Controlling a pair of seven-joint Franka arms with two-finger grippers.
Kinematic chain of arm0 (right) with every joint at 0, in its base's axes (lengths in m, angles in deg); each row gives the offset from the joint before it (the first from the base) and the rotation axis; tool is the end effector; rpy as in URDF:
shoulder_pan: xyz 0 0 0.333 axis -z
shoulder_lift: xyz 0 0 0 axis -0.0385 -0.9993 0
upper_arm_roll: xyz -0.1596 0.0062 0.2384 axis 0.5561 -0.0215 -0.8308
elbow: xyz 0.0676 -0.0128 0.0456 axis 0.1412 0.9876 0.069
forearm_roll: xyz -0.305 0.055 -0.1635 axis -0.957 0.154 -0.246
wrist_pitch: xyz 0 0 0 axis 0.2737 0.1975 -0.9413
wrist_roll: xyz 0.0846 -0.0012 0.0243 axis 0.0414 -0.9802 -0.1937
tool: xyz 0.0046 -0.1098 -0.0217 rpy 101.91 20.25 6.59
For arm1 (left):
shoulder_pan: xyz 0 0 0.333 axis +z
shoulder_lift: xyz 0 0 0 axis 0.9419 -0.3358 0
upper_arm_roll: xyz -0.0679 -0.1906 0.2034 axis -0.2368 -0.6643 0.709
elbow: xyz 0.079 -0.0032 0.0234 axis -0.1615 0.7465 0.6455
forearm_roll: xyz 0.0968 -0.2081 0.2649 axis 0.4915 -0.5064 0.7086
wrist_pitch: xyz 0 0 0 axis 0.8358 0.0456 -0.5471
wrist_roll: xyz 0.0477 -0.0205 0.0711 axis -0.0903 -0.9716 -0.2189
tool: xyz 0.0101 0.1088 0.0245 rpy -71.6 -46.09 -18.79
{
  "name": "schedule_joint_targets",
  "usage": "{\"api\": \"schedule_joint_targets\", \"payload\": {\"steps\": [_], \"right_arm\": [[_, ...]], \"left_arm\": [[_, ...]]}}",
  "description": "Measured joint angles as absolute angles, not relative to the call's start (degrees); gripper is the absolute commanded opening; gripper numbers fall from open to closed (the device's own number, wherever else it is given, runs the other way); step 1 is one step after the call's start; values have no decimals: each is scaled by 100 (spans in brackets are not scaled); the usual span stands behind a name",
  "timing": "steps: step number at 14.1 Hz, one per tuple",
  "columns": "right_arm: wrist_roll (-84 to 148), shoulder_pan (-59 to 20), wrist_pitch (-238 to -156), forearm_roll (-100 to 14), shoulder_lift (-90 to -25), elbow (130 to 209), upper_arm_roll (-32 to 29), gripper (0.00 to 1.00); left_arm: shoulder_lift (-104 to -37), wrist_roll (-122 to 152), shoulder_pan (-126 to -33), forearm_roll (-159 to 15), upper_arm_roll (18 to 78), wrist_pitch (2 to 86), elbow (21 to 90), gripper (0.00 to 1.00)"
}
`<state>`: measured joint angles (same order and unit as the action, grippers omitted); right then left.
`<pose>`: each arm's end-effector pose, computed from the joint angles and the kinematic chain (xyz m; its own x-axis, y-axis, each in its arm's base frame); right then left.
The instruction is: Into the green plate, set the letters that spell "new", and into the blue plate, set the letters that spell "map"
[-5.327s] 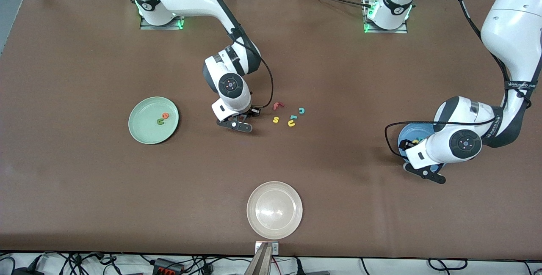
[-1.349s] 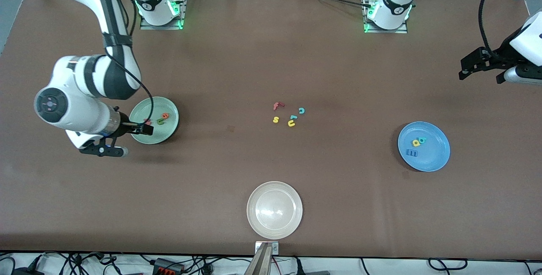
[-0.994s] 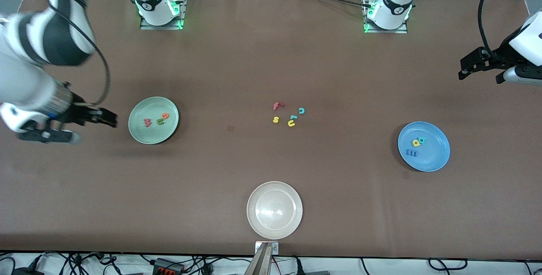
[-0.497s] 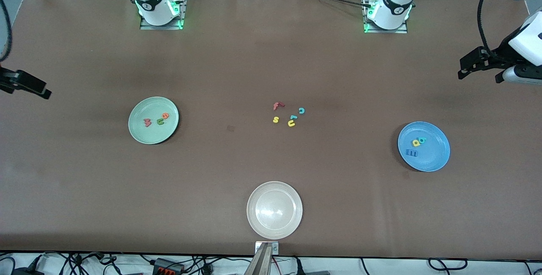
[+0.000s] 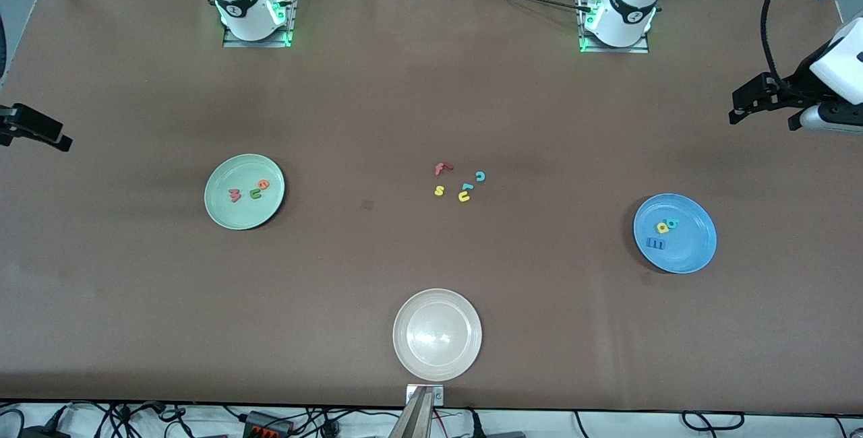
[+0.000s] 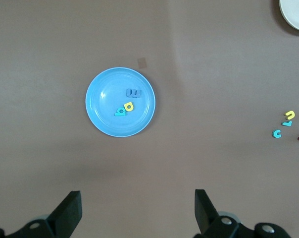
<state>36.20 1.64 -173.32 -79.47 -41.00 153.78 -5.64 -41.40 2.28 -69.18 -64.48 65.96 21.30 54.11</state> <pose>0.5470 -0.0484 0.5780 0.9967 -0.0787 0.0217 -0.0785 -0.9969 -0.0107 0.4988 0.0050 0.5683 0.9962 -0.0871 0.0006 -0.0871 -0.9959 0.0257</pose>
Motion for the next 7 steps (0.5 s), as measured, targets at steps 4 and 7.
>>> {"api": "schedule_joint_targets", "payload": {"steps": [4, 7], "right_arm": [[3615, 218, -17268, -7982, -4048, 15393, -640, 100], [3602, 231, -17279, -8084, -3789, 15757, -640, 100]], "left_arm": [[-4140, 228, -6918, -6449, 6596, 2125, 5403, 100], [-4140, 228, -6918, -6449, 6596, 2121, 5399, 100]]}}
